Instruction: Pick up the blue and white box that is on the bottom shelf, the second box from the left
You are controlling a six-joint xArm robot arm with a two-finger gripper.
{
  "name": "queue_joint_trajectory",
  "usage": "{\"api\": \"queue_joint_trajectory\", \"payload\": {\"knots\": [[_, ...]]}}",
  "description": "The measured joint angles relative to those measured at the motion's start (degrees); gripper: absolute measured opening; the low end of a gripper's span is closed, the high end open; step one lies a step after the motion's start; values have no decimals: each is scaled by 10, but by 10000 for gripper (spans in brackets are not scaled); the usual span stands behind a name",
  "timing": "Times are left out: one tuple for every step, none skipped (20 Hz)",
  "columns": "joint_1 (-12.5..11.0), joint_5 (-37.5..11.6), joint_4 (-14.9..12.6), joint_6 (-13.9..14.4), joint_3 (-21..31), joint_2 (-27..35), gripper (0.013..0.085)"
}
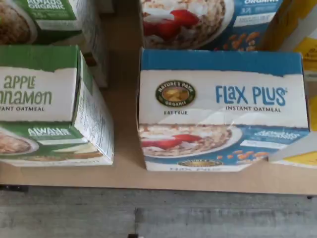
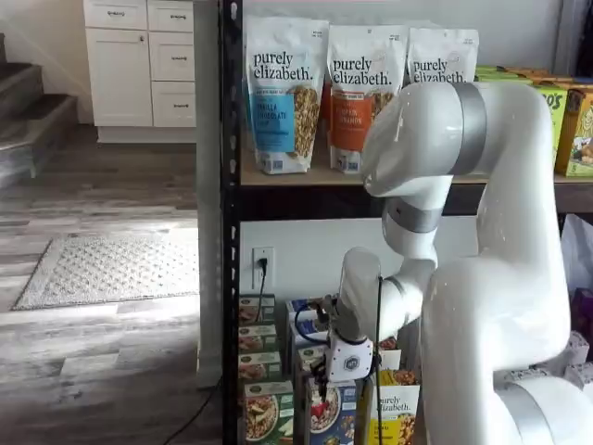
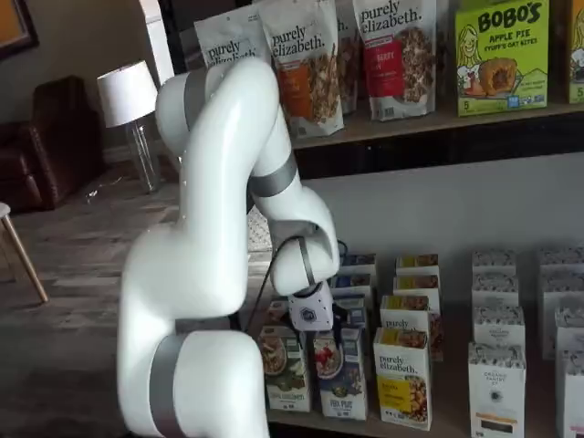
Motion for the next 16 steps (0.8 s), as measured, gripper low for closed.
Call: {"api": "queue_joint_trajectory", "payload": {"knots": [[0,1,-8,7,-5,4,850],[0,2,-16,16,-12,9,850],[0,3,-27,27,-18,13,850],[0,5,-37,38,-24,17,850],[1,7,-49,50,-31,22,850],[2,9,-60,61,-38,26,850],[3,10,-66,69,-43,30,850],[5,12,-69,73,-49,35,850],[7,12,-68,74,-54,39,850],[9,13,-66,74,-59,43,850],[11,14,-67,77,-65,47,850],[13,15,-69,81,-71,52,850],[14,16,-71,84,-77,56,850],[15,18,-72,86,-82,59,850],[17,20,-69,84,-86,61,850],[18,21,-65,81,-88,63,850]]}}
